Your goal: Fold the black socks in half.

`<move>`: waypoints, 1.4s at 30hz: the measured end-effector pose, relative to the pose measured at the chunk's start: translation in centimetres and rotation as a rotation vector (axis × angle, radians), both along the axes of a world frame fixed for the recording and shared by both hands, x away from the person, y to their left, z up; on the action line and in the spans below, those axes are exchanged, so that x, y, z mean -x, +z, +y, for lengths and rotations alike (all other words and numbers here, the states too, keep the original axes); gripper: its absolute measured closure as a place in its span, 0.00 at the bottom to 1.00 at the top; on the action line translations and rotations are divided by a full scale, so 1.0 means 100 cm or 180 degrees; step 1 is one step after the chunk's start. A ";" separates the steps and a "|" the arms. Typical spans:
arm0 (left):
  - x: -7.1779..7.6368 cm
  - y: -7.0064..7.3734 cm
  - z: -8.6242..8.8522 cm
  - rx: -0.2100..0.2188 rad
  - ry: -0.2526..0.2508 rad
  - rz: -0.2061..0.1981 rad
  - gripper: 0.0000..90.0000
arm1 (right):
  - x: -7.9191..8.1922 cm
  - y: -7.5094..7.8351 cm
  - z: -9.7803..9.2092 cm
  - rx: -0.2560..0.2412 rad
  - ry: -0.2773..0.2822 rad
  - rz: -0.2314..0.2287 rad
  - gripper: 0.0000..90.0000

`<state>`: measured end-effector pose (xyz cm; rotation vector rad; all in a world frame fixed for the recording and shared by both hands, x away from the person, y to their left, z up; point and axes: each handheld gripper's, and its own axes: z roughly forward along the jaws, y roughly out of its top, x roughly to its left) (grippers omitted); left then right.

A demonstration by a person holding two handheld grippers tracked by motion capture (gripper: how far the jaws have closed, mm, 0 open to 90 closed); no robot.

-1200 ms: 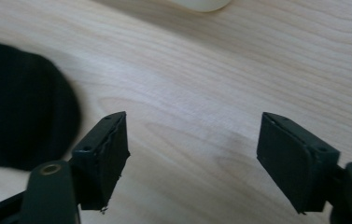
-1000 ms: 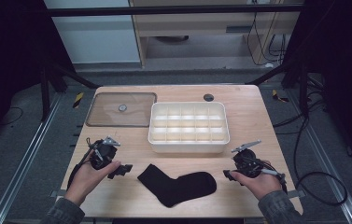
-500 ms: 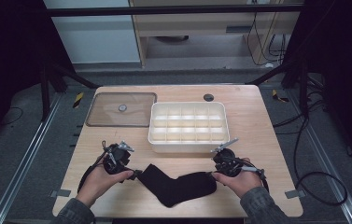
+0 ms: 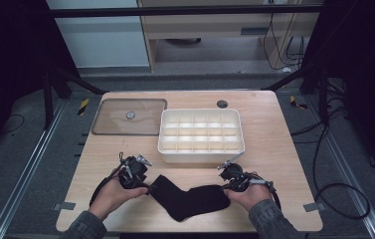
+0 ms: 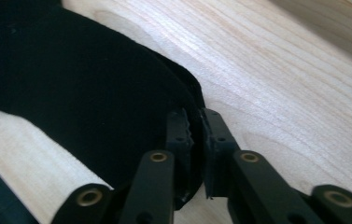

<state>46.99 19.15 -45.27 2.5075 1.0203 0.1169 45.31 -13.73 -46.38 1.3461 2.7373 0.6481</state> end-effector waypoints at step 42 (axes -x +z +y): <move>-0.005 -0.003 0.005 0.0135 -0.0117 0.0262 0.87 | 0.003 0.013 0.010 -0.0078 0.0152 -0.0081 0.96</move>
